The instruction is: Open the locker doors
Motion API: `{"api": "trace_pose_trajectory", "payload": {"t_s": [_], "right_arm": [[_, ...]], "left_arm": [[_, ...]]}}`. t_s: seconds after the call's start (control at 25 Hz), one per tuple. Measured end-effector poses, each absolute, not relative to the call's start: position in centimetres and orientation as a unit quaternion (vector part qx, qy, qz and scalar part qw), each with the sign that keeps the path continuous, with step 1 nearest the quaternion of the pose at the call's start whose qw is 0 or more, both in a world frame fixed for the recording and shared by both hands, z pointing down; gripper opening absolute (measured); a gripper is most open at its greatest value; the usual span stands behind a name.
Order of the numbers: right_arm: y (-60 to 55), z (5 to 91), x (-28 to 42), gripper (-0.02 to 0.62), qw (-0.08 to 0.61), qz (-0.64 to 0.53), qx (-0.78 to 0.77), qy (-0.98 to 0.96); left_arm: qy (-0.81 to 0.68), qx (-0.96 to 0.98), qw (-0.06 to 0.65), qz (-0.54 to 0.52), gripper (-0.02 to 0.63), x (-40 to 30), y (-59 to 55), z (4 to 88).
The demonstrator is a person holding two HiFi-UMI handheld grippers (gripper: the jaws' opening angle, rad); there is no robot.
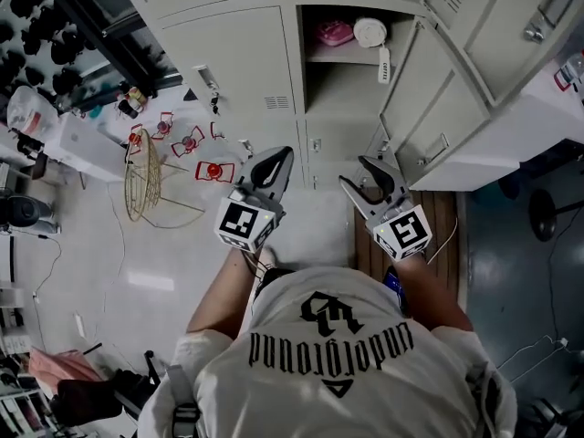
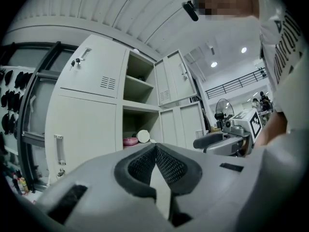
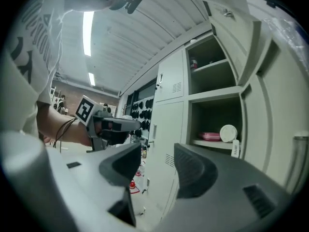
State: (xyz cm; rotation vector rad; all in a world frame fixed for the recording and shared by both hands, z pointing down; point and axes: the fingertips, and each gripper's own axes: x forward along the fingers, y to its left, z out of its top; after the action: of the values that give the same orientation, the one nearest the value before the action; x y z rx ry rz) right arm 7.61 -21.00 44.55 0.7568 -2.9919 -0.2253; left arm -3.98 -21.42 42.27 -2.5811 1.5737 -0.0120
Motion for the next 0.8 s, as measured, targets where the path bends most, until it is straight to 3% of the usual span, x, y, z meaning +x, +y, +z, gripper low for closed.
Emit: {"api": "trace_pose_trajectory", "payload": {"t_s": [0.8], "right_arm": [[-19.7,42.6,-21.2,0.218,0.007,-0.072,0.237,-0.969]], "left_arm": [[0.508,-0.857,0.081,-0.012,0.008,-30.7,-19.9,40.5]]}}
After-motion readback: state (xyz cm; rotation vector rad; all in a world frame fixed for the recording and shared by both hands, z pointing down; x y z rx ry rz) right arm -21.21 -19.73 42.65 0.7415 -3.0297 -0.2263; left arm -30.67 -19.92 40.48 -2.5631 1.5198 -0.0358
